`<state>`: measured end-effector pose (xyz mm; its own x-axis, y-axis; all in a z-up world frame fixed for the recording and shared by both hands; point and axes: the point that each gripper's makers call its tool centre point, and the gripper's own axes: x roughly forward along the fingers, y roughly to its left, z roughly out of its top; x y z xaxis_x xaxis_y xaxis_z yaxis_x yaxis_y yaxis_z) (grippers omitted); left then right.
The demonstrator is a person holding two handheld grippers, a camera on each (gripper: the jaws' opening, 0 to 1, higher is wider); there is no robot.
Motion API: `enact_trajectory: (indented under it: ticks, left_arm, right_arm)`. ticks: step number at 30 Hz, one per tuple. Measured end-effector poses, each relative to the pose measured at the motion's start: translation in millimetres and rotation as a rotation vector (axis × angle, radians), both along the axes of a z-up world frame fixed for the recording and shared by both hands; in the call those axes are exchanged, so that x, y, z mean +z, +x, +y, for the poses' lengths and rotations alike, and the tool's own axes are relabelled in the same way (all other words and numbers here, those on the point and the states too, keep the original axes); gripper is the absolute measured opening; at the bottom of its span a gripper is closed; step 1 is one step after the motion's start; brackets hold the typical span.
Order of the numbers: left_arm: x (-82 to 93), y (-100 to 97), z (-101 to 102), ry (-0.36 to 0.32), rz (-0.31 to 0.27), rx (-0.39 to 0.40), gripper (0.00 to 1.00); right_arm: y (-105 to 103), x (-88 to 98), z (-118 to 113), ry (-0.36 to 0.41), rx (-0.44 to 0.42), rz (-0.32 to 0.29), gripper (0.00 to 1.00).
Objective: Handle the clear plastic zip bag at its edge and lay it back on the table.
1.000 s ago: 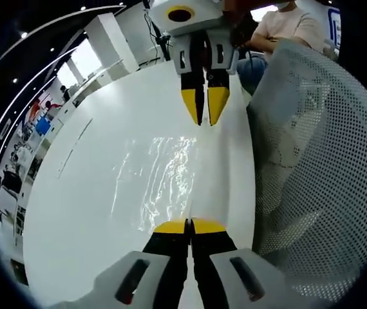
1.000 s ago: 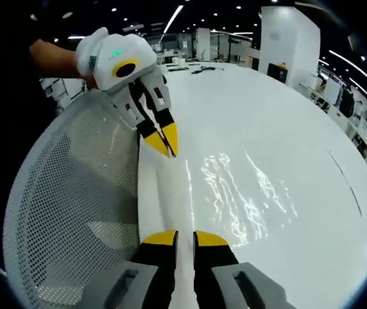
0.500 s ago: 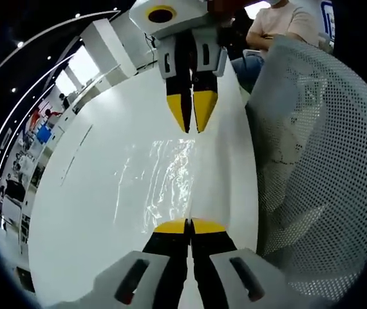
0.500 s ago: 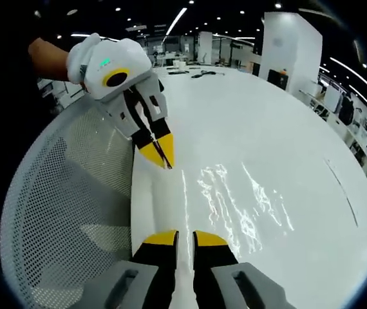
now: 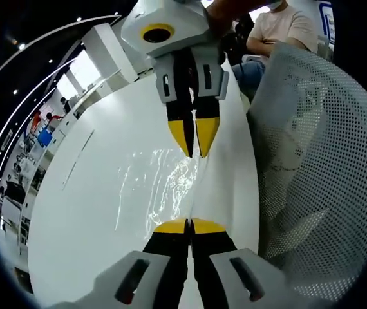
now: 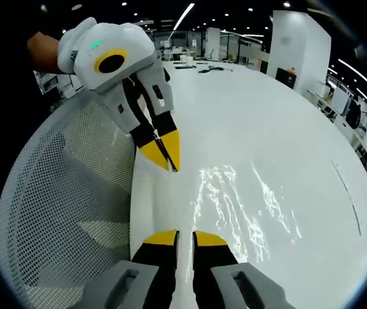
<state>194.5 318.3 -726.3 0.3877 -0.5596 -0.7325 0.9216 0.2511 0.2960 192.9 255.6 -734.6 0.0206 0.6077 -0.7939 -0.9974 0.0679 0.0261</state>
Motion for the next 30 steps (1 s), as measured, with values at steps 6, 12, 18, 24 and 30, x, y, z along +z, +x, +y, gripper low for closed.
enact_trajectory:
  ticks: [6, 12, 18, 24, 30]
  left_arm:
    - [2.7, 2.3, -2.7, -0.029, 0.009, 0.012, 0.0]
    - [5.2, 2.9, -4.5, -0.041, 0.01, 0.013, 0.0]
    - [2.5, 2.2, -3.3, -0.037, 0.026, 0.018, 0.0]
    - [4.8, 0.9, -2.6, -0.046, 0.03, 0.024, 0.07]
    - [5.4, -2.8, -3.8, -0.04, 0.021, -0.009, 0.08]
  right_arm:
    - [-2.2, -3.0, -0.7, -0.002, 0.002, -0.001, 0.0]
    - [-5.2, -5.1, -1.2, -0.013, 0.004, 0.013, 0.0]
    - [-6.1, -4.3, -0.8, -0.023, 0.003, 0.015, 0.0]
    - [-7.5, -6.7, 1.3, -0.034, 0.001, 0.016, 0.0]
    - [-9.1, -7.2, 4.0, -0.042, 0.013, 0.014, 0.0]
